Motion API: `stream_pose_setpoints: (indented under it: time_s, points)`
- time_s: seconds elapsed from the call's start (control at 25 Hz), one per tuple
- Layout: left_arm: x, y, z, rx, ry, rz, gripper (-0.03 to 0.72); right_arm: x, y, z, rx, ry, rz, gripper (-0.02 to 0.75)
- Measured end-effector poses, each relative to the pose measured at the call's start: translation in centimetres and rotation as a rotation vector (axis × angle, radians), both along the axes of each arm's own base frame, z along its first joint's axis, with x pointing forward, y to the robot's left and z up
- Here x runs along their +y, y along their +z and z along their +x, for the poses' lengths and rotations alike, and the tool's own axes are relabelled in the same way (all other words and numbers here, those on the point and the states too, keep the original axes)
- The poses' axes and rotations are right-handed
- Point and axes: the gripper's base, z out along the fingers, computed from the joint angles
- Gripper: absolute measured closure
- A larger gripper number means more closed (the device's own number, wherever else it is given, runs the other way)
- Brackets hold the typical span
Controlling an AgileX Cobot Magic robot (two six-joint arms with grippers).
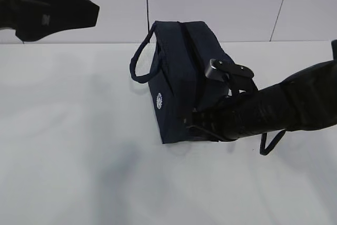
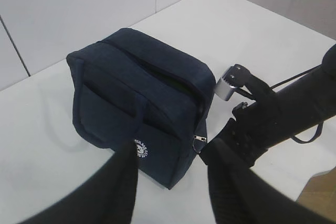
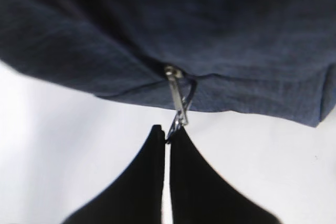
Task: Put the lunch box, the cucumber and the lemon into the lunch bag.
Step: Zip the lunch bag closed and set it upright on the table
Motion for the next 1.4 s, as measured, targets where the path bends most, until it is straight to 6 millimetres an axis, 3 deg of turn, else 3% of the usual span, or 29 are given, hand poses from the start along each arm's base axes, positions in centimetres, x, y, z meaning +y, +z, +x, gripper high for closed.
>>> stream_pose_setpoints:
  time_s: [0.88,1.28,1.4]
  points:
    - [0.0,0.0,0.0,0.002,-0.001,0.001,0.370,-0.3,4.3,-2.4,-0.024,0.168,0.000,0.731]
    - [0.0,0.0,0.0,0.003,-0.001,0.000,0.370,-0.7,4.5,-2.2,-0.076,0.163,-0.057,0.730]
    - [0.0,0.0,0.0,0.006,0.000,-0.004,0.370,-0.7,4.3,-2.0,-0.072,0.142,-0.052,0.668]
